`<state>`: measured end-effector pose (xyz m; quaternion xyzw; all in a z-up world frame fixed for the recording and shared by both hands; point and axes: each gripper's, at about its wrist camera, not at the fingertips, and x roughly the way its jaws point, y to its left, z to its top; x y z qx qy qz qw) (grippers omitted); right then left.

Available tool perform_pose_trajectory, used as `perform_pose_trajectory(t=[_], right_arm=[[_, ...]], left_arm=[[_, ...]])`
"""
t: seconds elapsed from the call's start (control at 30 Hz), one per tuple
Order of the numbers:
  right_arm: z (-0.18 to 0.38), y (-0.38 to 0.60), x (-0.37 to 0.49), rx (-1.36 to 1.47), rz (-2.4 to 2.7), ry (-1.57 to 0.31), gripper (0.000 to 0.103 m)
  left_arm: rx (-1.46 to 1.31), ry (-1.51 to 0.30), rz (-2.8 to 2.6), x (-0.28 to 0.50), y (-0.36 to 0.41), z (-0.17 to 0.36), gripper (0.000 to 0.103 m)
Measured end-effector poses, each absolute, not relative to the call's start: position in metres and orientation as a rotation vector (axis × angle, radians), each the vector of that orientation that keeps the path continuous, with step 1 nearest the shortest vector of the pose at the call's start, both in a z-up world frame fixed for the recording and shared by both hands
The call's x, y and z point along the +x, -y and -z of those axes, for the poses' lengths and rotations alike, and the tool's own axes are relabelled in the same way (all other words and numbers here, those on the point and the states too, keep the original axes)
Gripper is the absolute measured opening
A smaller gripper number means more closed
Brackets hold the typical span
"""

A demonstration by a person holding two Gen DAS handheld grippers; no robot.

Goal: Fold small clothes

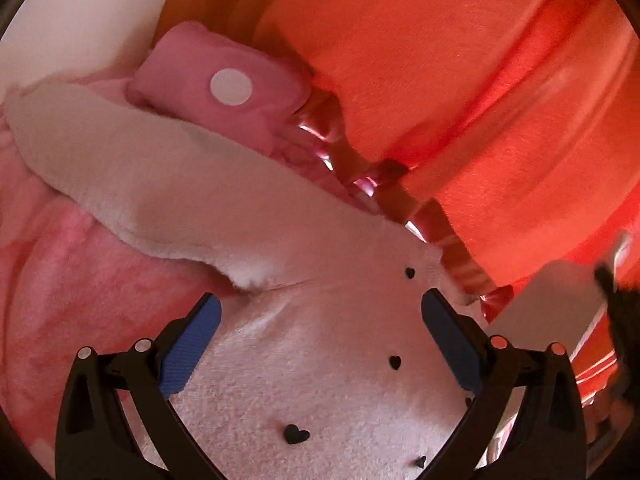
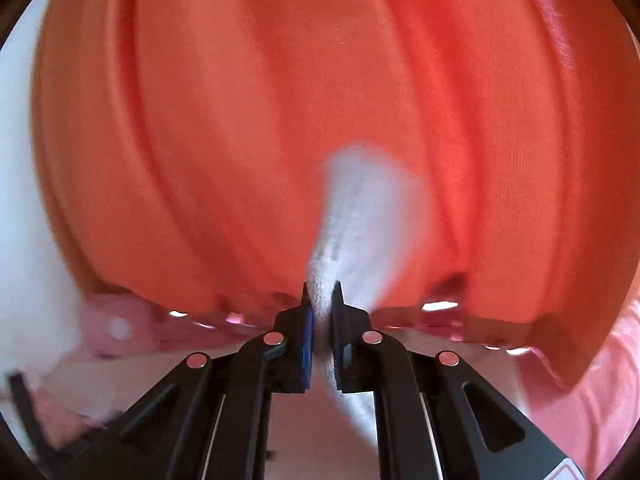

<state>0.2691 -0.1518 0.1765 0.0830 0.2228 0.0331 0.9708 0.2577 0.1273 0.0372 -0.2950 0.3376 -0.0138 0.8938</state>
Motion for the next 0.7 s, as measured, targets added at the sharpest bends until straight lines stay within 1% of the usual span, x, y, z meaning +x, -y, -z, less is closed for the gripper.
perform_pose_trajectory(t=[0.03, 0.1, 0.17, 0.2, 0.23, 0.27, 0.33, 0.37, 0.4, 0.47, 0.53, 0.6, 0.7], right_arm=[[-0.161, 0.125, 0.284, 0.127, -0.136, -0.515, 0.011], [-0.121, 0.088, 0.307, 0.092, -0.257, -0.655, 0.016], [-0.061, 0.061, 0.331, 0.1, -0.366, -0.865, 0.017], [-0.039, 0.061, 0.337, 0.121, -0.372, -0.937, 0.017], [-0.031, 0.066, 0.338, 0.146, -0.359, -0.957, 0.017], [-0.028, 0.085, 0.332, 0.214, -0.361, -0.946, 0.017], [-0.041, 0.127, 0.313, 0.309, -0.362, -0.886, 0.017], [-0.053, 0.16, 0.294, 0.335, -0.324, -0.845, 0.024], [-0.059, 0.178, 0.283, 0.34, -0.291, -0.83, 0.035], [-0.071, 0.228, 0.25, 0.369, -0.186, -0.803, 0.043], [-0.07, 0.272, 0.22, 0.424, -0.096, -0.783, 0.043], [-0.052, 0.323, 0.193, 0.517, 0.007, -0.775, 0.043], [-0.031, 0.356, 0.185, 0.645, 0.086, -0.808, 0.043]], left_arm=[[-0.601, -0.694, 0.028, 0.257, -0.125, -0.039, 0.098], [-0.589, -0.686, 0.021, 0.257, -0.124, -0.041, 0.098], [-0.596, -0.693, 0.011, 0.258, -0.126, -0.039, 0.098], [-0.603, -0.702, 0.006, 0.258, -0.129, -0.037, 0.098], [-0.61, -0.708, 0.001, 0.259, -0.132, -0.035, 0.098], [-0.62, -0.718, -0.007, 0.261, -0.135, -0.032, 0.098], [-0.636, -0.725, 0.001, 0.264, -0.138, -0.029, 0.098], [-0.639, -0.735, 0.015, 0.268, -0.136, -0.027, 0.098], [-0.635, -0.743, 0.026, 0.271, -0.134, -0.024, 0.098], [-0.618, -0.763, 0.038, 0.276, -0.127, -0.019, 0.098], [-0.62, -0.798, 0.08, 0.285, -0.116, -0.011, 0.098], [-0.646, -0.822, 0.122, 0.292, -0.107, -0.002, 0.098], [-0.675, -0.856, 0.149, 0.303, -0.096, 0.011, 0.098]])
